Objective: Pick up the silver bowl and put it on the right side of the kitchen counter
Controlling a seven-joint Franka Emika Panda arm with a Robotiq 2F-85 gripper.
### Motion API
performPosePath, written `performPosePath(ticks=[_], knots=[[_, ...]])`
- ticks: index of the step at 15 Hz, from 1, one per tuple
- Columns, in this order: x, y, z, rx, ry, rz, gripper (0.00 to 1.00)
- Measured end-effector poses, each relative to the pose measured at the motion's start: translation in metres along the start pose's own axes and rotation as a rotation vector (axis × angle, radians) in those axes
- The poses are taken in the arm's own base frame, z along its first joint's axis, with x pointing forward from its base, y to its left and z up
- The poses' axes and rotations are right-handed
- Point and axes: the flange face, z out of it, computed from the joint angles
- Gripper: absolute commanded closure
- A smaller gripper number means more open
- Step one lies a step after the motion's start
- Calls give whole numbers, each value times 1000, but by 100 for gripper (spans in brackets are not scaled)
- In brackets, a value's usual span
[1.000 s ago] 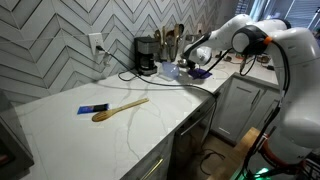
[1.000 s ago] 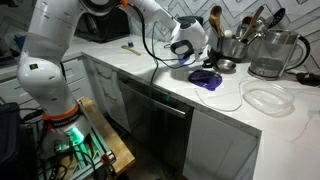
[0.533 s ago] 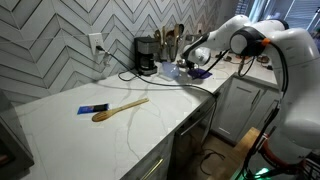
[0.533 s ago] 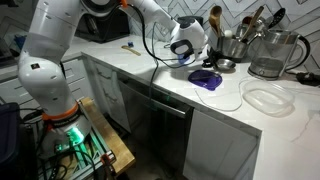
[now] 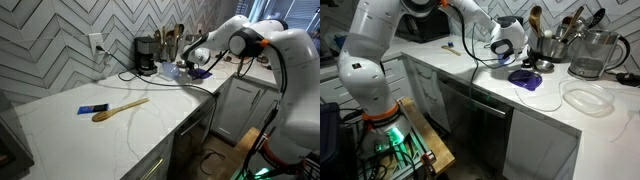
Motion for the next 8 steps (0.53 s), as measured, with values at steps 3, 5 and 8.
performPosePath(ticks=[3,5,8], knots=[[0,-1,0,-7,-1,-3,59],[1,-1,-1,-9,-1,-4,44],[-1,-8,-5,1,-6,-13,22]])
